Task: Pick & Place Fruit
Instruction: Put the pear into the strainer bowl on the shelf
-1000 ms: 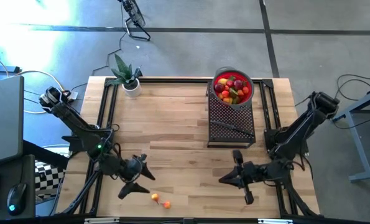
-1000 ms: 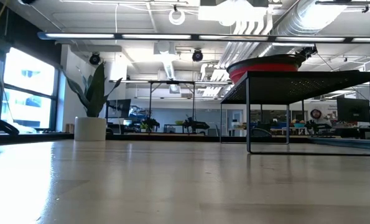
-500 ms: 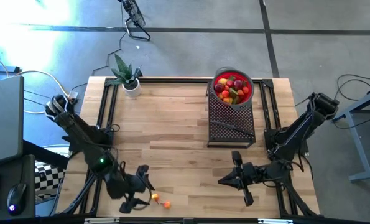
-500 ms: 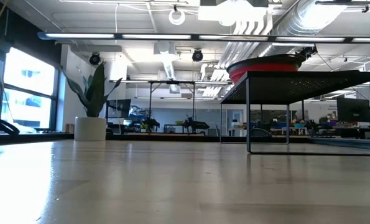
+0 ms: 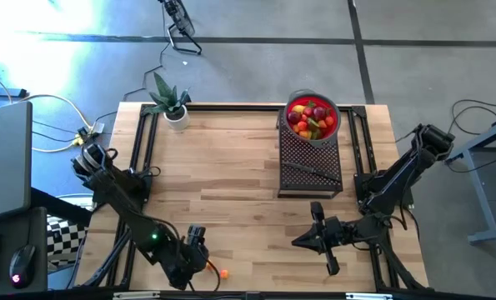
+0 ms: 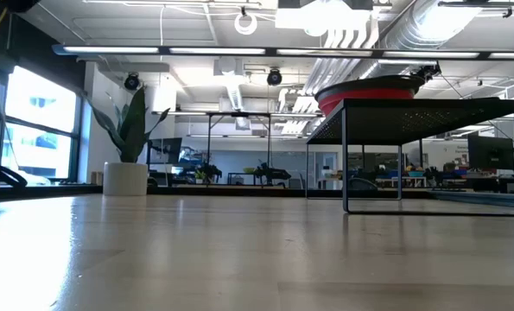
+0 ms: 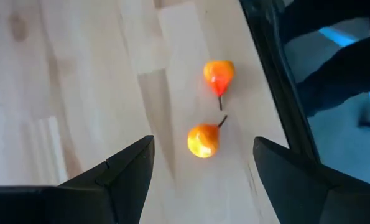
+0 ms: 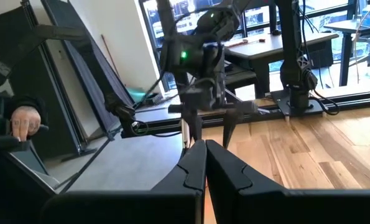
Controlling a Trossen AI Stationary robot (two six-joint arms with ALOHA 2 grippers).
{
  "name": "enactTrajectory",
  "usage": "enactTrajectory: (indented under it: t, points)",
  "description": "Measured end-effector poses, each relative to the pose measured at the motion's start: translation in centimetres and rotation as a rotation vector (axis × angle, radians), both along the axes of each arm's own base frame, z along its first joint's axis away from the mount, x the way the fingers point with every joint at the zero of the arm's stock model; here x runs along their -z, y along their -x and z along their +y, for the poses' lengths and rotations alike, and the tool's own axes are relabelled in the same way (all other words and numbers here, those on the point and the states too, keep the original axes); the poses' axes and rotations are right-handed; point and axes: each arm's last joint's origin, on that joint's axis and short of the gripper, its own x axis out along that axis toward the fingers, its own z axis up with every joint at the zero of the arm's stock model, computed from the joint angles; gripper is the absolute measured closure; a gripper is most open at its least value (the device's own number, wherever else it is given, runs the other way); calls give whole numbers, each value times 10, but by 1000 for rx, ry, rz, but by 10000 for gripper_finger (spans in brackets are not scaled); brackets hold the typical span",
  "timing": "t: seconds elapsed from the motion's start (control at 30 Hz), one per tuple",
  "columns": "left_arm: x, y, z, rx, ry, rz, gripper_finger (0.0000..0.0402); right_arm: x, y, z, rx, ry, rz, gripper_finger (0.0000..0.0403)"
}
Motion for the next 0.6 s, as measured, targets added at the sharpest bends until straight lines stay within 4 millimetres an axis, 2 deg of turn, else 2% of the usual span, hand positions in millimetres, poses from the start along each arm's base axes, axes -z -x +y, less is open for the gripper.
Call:
enactTrajectory:
  t: [0.23,0.6]
  points:
    - [19,-7,-7,3,-25,31,133,0,0,0,0,0,0,400]
    - [34,-16,-17,-1,-1,18,132,0,0,0,0,0,1,400]
